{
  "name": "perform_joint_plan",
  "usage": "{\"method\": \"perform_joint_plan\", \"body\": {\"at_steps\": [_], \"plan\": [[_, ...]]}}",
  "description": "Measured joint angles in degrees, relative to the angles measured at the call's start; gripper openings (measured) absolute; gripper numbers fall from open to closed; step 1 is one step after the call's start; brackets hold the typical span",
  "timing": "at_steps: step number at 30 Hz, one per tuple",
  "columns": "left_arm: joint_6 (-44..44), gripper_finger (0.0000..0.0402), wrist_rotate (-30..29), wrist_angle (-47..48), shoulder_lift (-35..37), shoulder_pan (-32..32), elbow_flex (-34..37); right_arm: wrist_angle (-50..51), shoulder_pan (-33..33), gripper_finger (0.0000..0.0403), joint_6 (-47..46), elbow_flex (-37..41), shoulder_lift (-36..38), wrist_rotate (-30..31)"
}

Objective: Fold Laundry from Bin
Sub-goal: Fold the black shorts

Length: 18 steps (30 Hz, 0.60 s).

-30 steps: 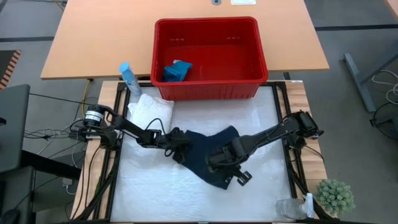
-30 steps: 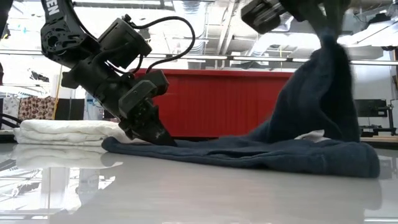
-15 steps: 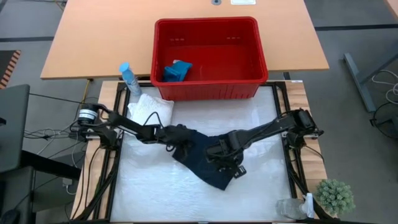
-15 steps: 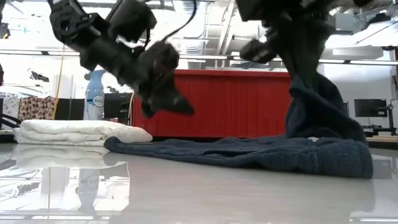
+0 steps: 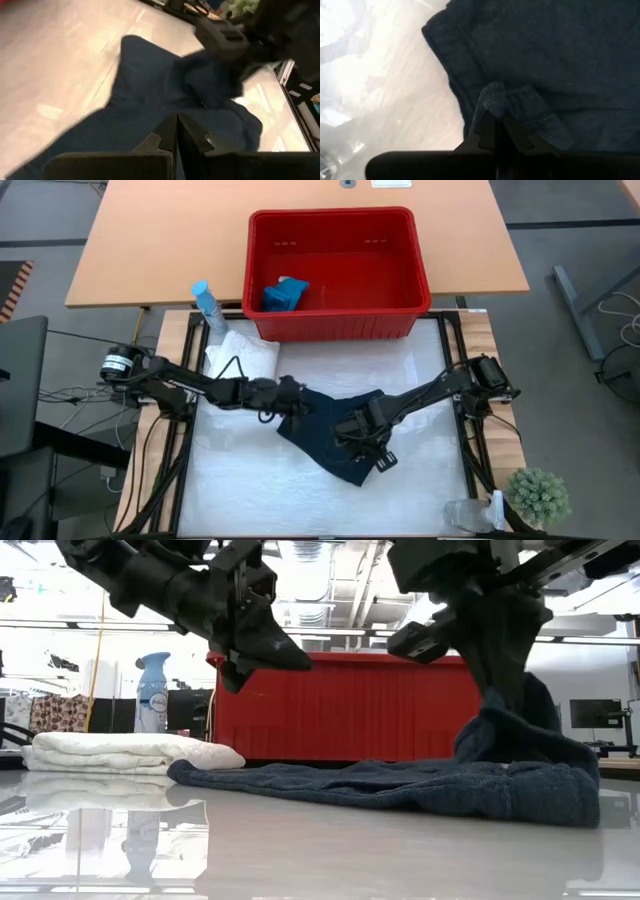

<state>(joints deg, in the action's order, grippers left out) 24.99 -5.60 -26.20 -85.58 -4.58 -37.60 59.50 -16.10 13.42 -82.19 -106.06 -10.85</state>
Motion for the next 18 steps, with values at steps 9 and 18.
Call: {"method": "perform_joint_plan", "body": {"at_steps": [9, 18], "plan": [[3.7, 0.0000, -10.0, -7.6, -1.6, -7.7, 0.1, -3.4, 1.9, 0.0029, 1.9, 0.0, 0.0, 0.0], [7.5, 0.0000, -14.2, -18.1, -5.8, -13.9, 2.7, -3.7, 4.0, 0.0029, -1.3, 0.0, 0.0, 0.0]]}}
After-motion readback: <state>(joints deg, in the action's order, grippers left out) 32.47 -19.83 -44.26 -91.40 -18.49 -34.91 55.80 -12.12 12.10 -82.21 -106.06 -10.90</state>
